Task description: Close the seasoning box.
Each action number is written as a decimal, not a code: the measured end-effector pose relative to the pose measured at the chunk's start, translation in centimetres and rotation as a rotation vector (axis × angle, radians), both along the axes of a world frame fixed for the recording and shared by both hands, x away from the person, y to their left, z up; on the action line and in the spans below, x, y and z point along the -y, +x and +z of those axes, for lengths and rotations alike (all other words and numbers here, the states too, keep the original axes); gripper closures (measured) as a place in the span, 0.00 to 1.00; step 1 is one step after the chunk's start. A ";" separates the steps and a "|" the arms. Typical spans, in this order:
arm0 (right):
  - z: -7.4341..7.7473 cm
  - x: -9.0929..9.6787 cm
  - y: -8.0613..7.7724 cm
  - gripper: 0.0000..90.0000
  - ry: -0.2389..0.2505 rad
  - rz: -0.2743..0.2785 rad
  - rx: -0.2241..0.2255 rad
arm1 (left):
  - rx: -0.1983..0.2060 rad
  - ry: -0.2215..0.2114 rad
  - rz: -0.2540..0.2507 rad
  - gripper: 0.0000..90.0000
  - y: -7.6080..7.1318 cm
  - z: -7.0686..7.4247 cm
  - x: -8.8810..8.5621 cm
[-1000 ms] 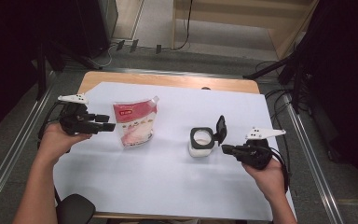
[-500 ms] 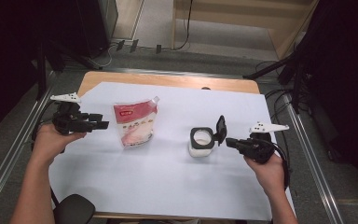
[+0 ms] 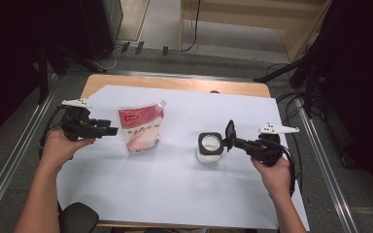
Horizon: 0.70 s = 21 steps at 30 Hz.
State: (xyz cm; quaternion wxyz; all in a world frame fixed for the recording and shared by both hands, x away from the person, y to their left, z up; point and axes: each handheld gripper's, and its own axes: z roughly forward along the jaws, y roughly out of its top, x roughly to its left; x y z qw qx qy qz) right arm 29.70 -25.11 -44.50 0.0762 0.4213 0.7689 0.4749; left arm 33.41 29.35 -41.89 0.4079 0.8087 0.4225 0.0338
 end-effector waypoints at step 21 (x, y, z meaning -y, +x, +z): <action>0.2 -0.9 -0.2 1.00 -0.003 -0.020 0.011 | -0.006 0.009 -0.003 0.50 0.1 -0.1 0.4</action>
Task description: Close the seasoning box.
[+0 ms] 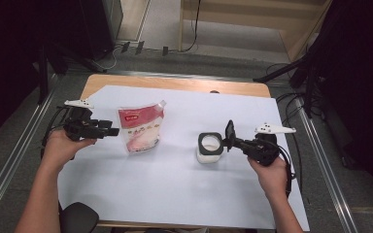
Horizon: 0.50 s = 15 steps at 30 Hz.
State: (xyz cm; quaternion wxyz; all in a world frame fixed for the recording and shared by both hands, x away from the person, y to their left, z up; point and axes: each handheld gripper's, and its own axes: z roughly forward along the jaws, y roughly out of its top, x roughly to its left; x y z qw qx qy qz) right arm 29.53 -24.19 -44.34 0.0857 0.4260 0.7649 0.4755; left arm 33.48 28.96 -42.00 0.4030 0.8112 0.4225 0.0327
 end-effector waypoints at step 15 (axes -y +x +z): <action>0.5 -0.7 -0.5 1.00 0.019 -0.001 0.036 | 0.001 0.006 -0.002 0.50 0.1 -0.1 0.2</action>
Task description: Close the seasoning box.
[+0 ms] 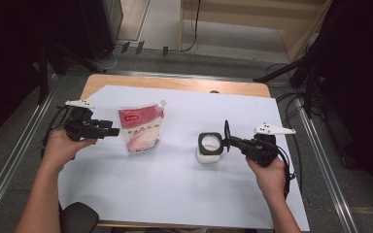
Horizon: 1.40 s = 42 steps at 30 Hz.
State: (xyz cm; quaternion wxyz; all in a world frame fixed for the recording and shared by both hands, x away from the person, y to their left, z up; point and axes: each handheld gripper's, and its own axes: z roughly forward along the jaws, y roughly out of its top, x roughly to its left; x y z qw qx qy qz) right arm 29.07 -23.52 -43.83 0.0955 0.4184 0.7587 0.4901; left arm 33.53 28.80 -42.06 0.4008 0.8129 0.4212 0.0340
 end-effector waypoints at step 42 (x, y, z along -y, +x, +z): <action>-0.2 -2.9 -0.4 0.99 -0.063 0.076 0.002 | -0.009 -0.002 0.011 0.50 0.0 0.0 -0.3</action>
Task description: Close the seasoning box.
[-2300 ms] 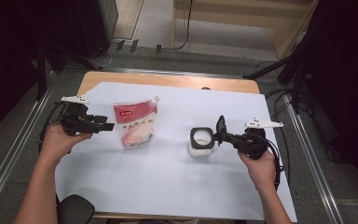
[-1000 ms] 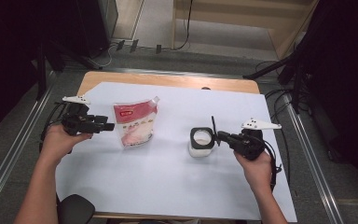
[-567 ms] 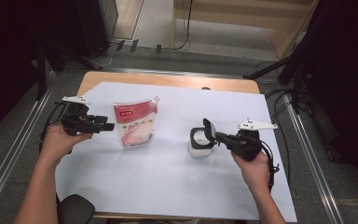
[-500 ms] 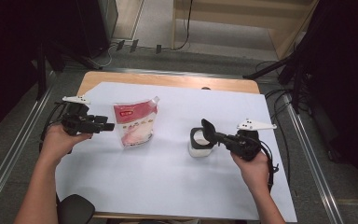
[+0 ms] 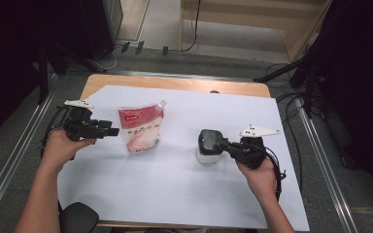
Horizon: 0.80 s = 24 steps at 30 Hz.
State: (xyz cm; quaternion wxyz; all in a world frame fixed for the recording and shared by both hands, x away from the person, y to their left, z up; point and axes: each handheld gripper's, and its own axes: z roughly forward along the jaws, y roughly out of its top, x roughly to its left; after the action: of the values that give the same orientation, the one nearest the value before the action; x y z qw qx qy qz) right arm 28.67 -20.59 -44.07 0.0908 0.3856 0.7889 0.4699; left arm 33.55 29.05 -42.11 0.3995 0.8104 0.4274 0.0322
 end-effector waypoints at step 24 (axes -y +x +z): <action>0.5 3.0 0.1 0.76 0.006 -0.057 0.013 | -0.001 0.005 0.003 0.50 0.0 -0.1 0.0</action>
State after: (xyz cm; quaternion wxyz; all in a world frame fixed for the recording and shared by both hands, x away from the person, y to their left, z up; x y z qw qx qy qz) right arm 28.74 -23.62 -43.57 0.1079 0.4050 0.7757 0.4718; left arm 33.56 29.00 -42.21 0.3972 0.8107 0.4288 0.0334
